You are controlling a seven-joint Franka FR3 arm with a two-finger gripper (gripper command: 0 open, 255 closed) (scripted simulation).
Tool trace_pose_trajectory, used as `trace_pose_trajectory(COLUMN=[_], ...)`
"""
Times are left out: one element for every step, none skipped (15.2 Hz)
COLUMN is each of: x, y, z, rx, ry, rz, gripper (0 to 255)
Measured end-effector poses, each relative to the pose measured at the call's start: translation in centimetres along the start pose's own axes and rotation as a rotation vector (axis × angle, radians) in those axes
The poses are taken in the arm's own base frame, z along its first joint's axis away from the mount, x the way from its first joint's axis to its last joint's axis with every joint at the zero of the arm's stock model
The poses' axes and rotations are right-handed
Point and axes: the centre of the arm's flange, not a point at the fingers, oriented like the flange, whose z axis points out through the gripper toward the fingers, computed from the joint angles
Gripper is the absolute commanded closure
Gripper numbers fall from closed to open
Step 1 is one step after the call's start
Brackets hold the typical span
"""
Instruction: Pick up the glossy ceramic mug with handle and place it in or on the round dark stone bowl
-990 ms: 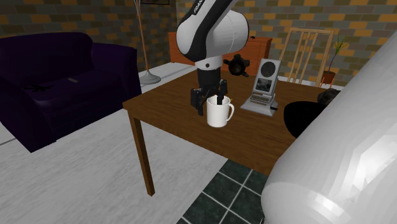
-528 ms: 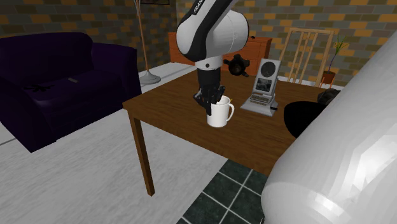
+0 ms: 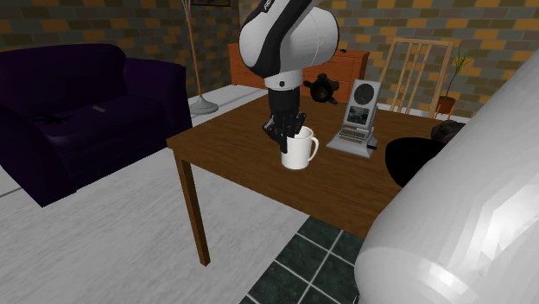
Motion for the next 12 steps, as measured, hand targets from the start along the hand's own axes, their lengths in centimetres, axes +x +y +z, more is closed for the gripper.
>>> trace_pose_trajectory(x=[0.0, 0.0, 0.0, -0.1, -0.1, 0.0, -0.1, 0.0, -0.1, -0.2, -0.3, -0.3], y=[0.0, 0.0, 0.0, 0.0, -0.1, 0.1, 0.1, 0.2, 0.2, 0.3, 0.4, 0.4], z=[-0.5, -1.0, -1.5, -2.0, -2.5, -2.9, -3.5, -4.1, -4.6, -5.1, -5.7, -6.2], rx=[0.000, 0.000, 0.000, 0.000, 0.000, 0.000, 0.000, 0.000, 0.000, 0.000, 0.000, 0.000], ry=[0.000, 0.000, 0.000, 0.000, 0.000, 0.000, 0.000, 0.000, 0.000, 0.000, 0.000, 0.000], rz=[0.000, 0.000, 0.000, 0.000, 0.000, 0.000, 0.000, 0.000, 0.000, 0.000, 0.000, 0.000], gripper=[255, 255, 255, 255, 255, 255, 255, 255, 255, 255, 255, 255])
